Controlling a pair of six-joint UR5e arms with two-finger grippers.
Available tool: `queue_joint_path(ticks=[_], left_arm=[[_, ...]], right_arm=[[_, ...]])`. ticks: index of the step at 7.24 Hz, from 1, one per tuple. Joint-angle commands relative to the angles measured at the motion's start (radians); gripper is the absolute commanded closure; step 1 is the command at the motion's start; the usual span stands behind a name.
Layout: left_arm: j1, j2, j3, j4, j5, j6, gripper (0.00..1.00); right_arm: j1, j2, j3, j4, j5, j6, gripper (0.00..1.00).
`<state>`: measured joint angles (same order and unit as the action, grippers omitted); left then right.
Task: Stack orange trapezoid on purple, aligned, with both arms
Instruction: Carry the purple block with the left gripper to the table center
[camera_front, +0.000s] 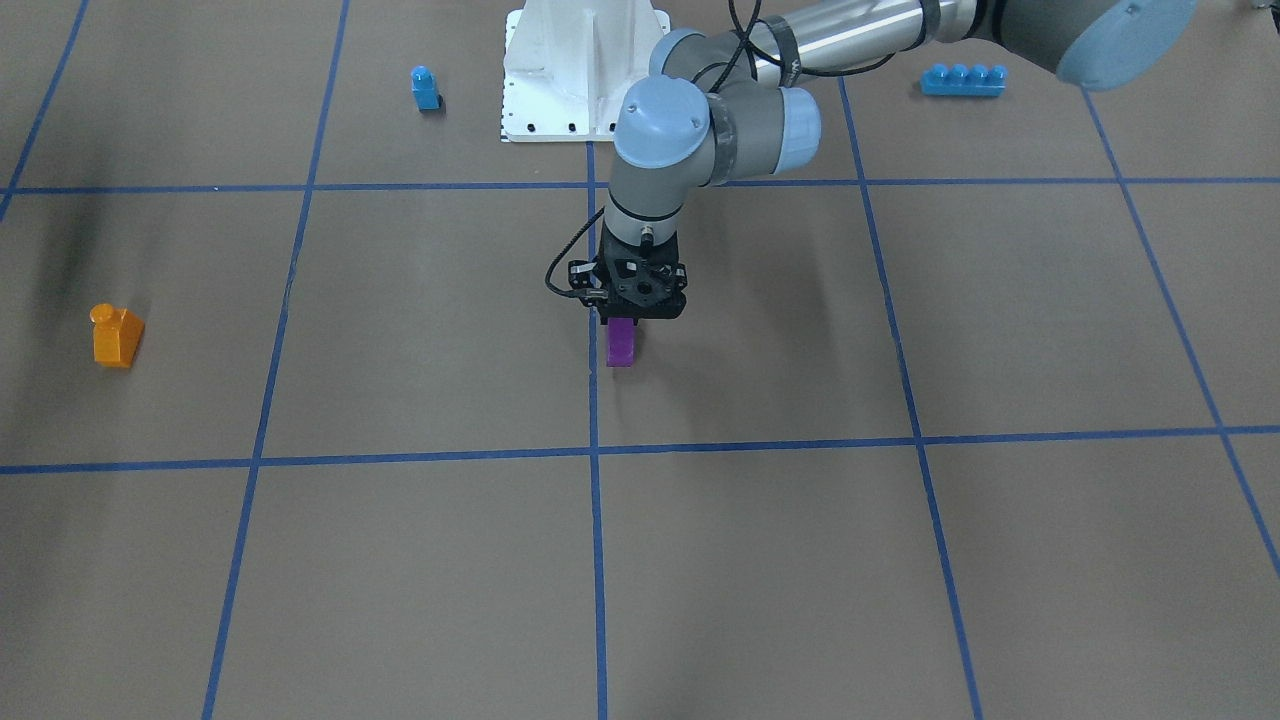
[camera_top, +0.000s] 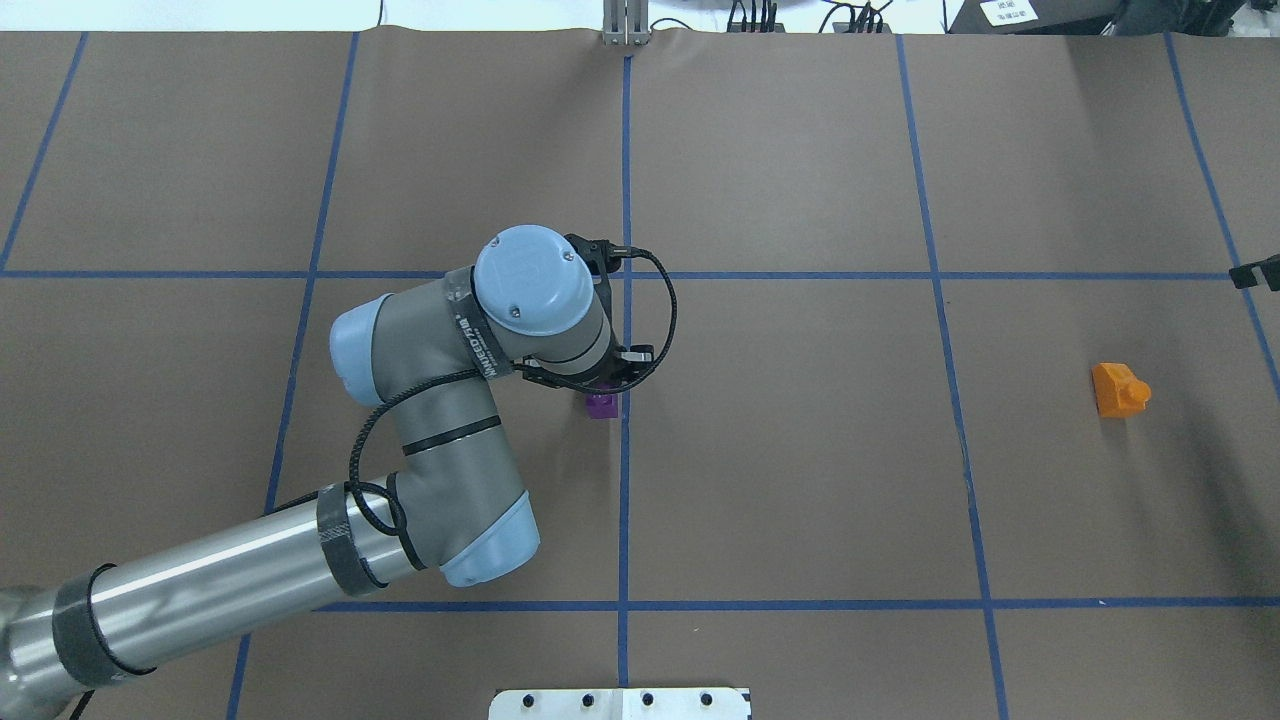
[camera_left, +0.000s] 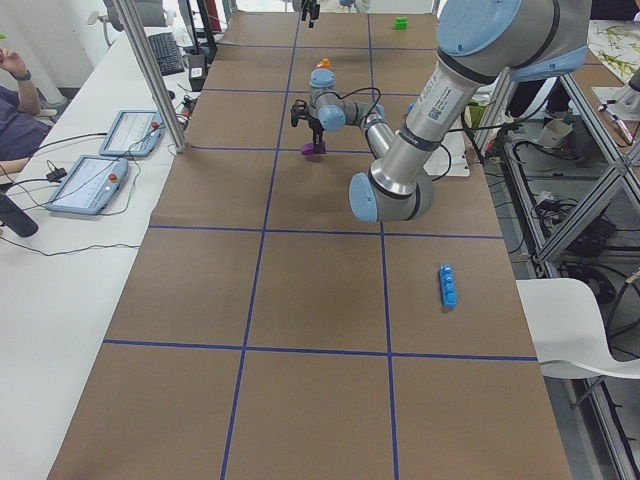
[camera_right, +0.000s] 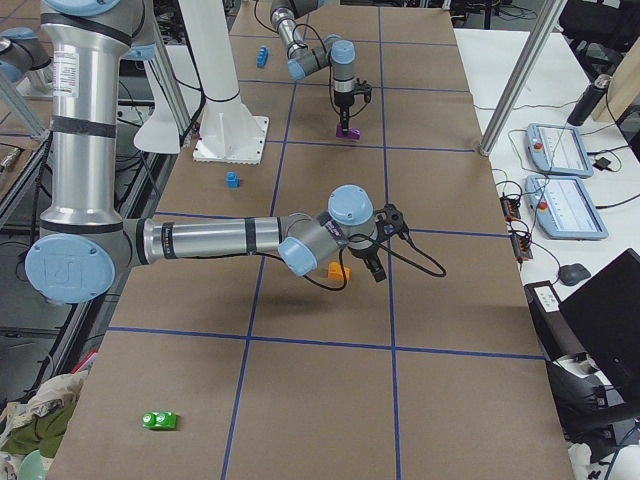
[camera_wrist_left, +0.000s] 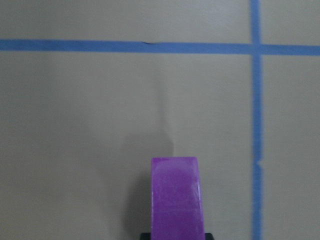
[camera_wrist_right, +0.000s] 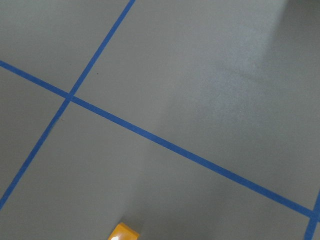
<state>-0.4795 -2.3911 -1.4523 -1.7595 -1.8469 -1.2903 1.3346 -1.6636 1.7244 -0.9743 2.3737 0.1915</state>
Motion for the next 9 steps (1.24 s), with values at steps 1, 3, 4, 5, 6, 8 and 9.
queue_joint_path(ticks=[1, 3, 4, 5, 6, 8, 9], left_arm=[[0.021, -0.043, 0.059, 0.0, 0.032, -0.026, 1.0], [0.027, -0.049, 0.067, 0.0, 0.035, -0.026, 1.0], [0.027, -0.048, 0.067, 0.0, 0.035, -0.026, 1.0], [0.027, -0.048, 0.067, -0.001, 0.038, -0.024, 1.0], [0.028, -0.048, 0.067, -0.001, 0.052, -0.02, 0.95], [0.033, -0.048, 0.067, -0.003, 0.058, -0.015, 0.31], [0.039, -0.048, 0.067, -0.003, 0.058, -0.017, 0.0]], right_arm=[[0.001, -0.001, 0.0, 0.0, 0.001, 0.0, 0.0], [0.0, 0.001, 0.001, 0.0, -0.001, 0.0, 0.0], [0.0, 0.001, 0.001, 0.0, -0.001, 0.0, 0.0], [0.0, 0.001, 0.001, 0.0, -0.001, 0.0, 0.0], [0.0, 0.001, 0.0, 0.0, -0.001, 0.0, 0.0], [0.0, 0.001, 0.0, -0.001, -0.001, 0.0, 0.0], [0.0, 0.001, -0.002, -0.001, -0.001, 0.0, 0.0]])
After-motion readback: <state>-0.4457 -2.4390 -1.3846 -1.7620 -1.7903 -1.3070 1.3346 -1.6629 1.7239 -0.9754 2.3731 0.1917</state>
